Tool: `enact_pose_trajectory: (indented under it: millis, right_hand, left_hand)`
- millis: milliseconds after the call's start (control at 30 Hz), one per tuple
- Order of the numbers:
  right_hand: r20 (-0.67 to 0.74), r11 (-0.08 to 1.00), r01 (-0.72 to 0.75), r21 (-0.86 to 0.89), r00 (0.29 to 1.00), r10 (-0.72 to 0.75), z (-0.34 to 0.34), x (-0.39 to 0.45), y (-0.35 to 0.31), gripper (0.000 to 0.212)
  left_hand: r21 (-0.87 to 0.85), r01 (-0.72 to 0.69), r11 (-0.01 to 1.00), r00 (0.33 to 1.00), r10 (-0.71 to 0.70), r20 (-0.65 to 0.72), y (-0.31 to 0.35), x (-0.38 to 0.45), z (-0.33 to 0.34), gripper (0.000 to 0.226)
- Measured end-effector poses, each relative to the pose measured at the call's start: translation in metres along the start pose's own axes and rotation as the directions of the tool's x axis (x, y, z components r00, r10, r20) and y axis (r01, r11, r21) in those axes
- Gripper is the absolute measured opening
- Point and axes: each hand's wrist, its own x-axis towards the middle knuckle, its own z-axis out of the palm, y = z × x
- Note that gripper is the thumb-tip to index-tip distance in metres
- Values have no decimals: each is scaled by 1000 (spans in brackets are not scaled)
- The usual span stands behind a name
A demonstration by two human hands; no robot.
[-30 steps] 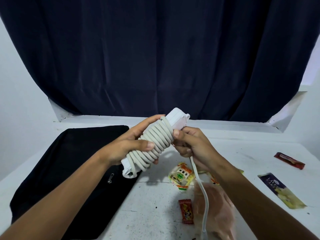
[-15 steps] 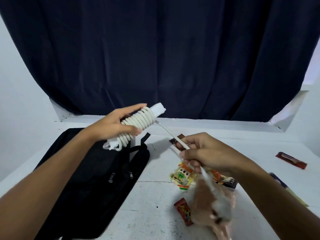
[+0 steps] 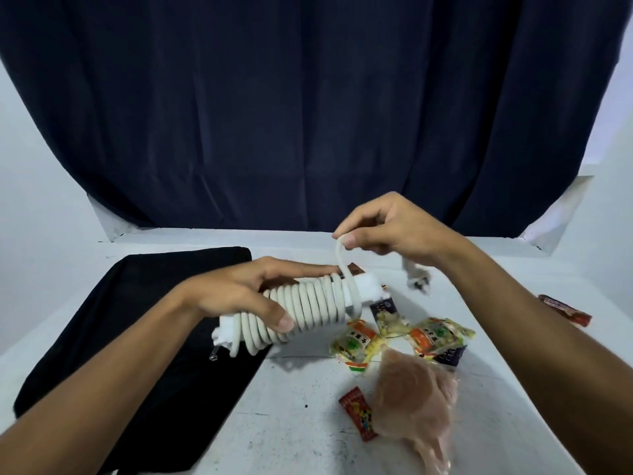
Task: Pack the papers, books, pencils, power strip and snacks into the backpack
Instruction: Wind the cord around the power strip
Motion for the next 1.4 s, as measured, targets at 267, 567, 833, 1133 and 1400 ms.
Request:
enact_pose_trajectory:
  millis: [267,567,833,1133,1400]
  right_hand:
    - [60,856,-108,505,994,90,37,-2,45,25]
    - [115,835,-171,524,985,130,55,-14,54,53]
    - [-287,961,-181,210,928,238,86,-27,37,48]
    - [-214,944,-210,256,939,268,100,-39,34,31]
    - [69,914,-73,399,996,49,145,-43,49,108]
  left_hand:
    - [-580,-206,788,979,161,-129,-22,-5,19,93]
    - [-552,-158,819,975,42,-217,-26,-16,37,90]
    - [-641,-221,735,930,-38,-365,-36,-4,53,95]
    - [-544,-326,773,696,-193,-692,-32,14,84,79]
    - [-489,-392,779,460,-295,-838,-33,-4,106,80]
